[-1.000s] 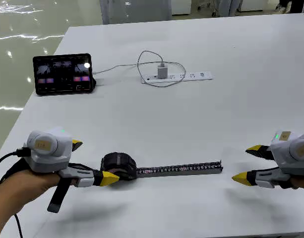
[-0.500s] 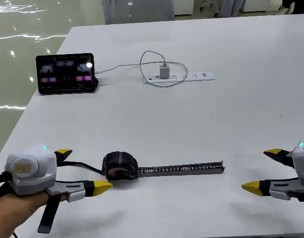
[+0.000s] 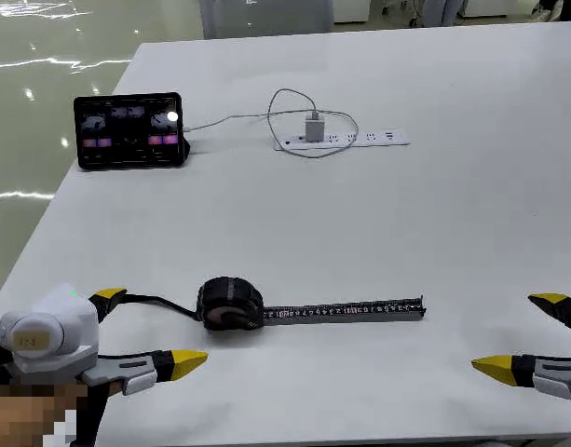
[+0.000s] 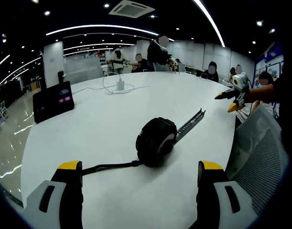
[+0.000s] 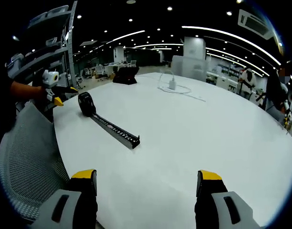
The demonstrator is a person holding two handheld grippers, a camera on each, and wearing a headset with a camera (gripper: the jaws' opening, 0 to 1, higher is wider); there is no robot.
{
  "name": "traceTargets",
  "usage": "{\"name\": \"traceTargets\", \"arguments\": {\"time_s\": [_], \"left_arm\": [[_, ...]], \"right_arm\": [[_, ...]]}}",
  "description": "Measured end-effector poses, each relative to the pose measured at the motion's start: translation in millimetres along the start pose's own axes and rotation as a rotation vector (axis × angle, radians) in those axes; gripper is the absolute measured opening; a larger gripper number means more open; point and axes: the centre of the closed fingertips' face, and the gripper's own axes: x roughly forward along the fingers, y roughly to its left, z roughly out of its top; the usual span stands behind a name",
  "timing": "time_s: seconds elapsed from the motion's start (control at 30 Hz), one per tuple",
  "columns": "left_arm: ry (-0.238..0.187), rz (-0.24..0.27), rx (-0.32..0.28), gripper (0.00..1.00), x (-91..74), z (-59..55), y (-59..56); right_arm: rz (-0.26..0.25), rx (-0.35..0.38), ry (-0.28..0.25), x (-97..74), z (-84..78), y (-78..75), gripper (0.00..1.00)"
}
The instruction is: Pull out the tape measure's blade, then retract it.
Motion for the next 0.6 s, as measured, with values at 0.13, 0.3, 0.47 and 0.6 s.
{"name": "traceTargets", "arguments": {"time_s": [0.13, 0.3, 0.47, 0.6], "left_arm": [[0.004, 0.013, -0.012, 0.99, -0.3, -7.7, 2.5], [-0.006, 0.022, -0.016, 0.99, -3.5, -12.3, 1.2], [0.009, 0.025, -0.025, 0.99, -4.5, -22.1, -1.8], [0.002, 0.033, -0.025, 0.99, -6.5, -20.1, 2.3]], "right_arm": [[-0.004, 0.011, -0.013, -4.8, -4.8, 3.4, 0.89], [-0.021, 0.035, -0.029, -11.3, -12.9, 1.9, 0.95], [-0.038, 0.03, -0.018, -16.6, -25.5, 1.5, 0.99], [-0.049, 0.01, -0.007, -21.3, -30.3, 3.7, 0.99]]}}
